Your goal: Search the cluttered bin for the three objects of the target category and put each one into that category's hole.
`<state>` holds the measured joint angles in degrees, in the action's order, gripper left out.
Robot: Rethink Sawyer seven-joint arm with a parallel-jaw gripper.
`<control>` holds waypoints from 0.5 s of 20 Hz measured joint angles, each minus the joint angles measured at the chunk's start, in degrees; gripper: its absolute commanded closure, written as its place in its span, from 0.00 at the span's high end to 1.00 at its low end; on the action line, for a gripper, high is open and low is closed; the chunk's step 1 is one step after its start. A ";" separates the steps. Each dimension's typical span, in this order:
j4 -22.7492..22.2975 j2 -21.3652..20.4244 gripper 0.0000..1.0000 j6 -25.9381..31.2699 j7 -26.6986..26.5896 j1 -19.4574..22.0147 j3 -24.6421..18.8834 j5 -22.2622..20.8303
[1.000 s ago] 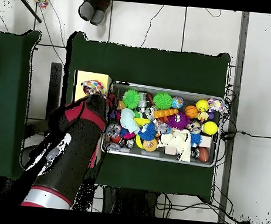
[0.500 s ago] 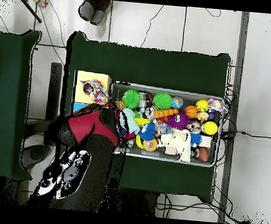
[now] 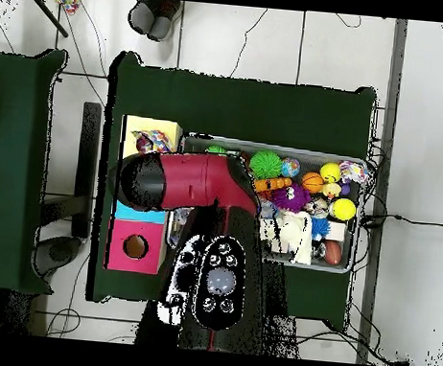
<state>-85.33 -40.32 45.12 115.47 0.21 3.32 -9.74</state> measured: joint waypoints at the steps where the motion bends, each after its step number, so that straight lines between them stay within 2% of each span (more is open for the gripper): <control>1: 0.32 -0.37 0.00 1.58 0.00 0.12 -0.18 -0.01; 5: 3.04 -2.02 0.00 8.41 0.00 -0.02 -0.83 -0.14; 10: 8.17 -2.39 0.00 9.99 0.00 -1.34 -1.49 -1.56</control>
<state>-77.15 -42.70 55.11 115.47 -1.13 1.83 -11.30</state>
